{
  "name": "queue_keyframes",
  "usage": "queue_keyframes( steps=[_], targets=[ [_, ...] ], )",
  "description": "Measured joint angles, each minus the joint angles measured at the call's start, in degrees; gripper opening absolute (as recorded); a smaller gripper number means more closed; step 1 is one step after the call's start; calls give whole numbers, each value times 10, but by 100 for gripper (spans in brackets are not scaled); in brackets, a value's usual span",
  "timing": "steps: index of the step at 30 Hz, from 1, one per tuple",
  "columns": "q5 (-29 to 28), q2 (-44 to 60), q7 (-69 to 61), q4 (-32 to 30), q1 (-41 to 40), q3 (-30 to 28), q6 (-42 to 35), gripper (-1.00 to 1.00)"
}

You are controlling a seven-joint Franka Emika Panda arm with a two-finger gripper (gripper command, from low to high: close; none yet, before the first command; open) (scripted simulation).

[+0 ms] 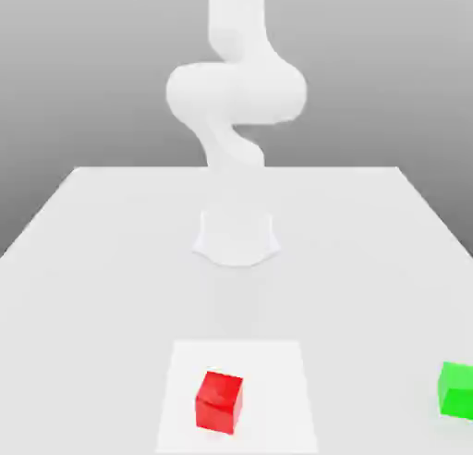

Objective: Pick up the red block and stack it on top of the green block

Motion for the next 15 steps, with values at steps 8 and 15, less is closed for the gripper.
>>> queue_keyframes(
  steps=[8,15],
  targets=[
    [-10,170,44,-51,-23,14,76,0],
    [-17,315,81,-94,-34,15,141,0]
  ],
)
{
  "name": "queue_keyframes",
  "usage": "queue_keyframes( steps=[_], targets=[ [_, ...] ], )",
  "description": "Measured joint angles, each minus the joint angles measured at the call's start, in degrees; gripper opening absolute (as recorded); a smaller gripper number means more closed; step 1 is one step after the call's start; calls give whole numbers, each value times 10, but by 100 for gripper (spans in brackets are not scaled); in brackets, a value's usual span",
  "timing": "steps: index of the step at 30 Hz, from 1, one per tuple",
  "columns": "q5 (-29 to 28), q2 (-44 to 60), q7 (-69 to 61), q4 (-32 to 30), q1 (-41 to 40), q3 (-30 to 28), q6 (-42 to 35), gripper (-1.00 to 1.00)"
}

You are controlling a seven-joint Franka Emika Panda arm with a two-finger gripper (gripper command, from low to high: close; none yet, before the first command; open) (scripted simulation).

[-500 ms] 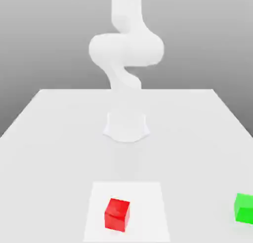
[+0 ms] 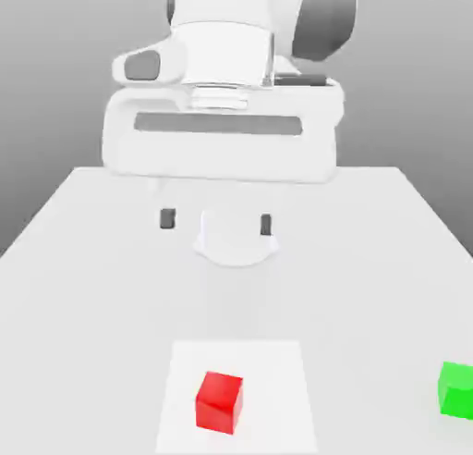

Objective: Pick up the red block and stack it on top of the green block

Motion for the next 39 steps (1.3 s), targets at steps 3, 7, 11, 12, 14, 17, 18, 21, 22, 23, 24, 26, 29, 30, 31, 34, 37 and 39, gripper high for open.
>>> queue_keyframes(
  steps=[3,7,11,12,14,17,18,21,22,23,24,26,29,30,31,34,37,39],
  targets=[
    [1,62,13,-19,-3,-1,28,0],
    [9,145,25,-44,-6,-1,65,0],
    [9,228,31,-42,-5,-4,126,0],
    [7,249,32,-40,-4,-5,143,0],
    [4,281,34,-35,-1,-8,171,-100],
    [4,281,35,-35,-1,-8,171,-100],
    [4,281,35,-35,-1,-8,171,-100],
    [3,280,35,-35,-2,-7,170,-100],
    [4,266,35,-37,-3,-6,158,-100],
    [6,249,33,-40,-4,-4,143,-100],
    [8,230,32,-43,-5,-3,127,-100],
    [12,190,29,-49,-6,-2,93,-100],
    [2,182,59,-30,28,25,63,-100],
    [-2,185,72,-21,43,36,55,-100],
    [-7,188,86,-12,57,49,47,-100],
    [-20,197,128,16,105,83,25,-100],
    [-31,205,168,45,155,115,5,-100],
    [-39,209,195,63,186,138,-9,-100]
  ],
)
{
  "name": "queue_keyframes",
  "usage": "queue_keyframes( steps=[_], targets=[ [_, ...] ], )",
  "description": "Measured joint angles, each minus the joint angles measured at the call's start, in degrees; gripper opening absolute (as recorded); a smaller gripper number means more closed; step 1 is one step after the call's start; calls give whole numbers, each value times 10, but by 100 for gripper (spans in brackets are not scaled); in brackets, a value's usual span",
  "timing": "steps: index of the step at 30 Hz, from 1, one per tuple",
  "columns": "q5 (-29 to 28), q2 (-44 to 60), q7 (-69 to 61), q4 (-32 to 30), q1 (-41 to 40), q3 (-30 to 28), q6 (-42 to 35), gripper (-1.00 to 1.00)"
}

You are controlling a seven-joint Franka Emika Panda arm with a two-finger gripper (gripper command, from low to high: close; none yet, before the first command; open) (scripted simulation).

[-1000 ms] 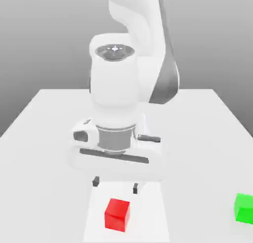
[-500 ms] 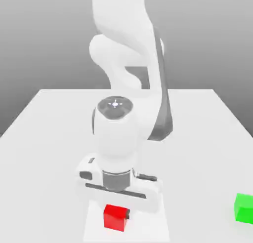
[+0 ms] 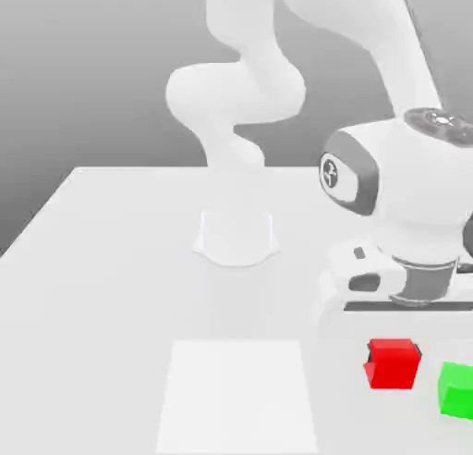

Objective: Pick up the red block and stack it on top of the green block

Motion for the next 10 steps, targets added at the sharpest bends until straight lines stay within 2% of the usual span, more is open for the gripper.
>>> queue_keyframes(
  steps=[2,6,7,10],
  targets=[
    [-9,9,25,16,29,16,-5,-100],
    [-52,79,62,27,59,-5,52,-100],
    [-59,90,67,27,63,-10,62,100],
    [-59,90,67,27,63,-10,62,100]
  ],
)
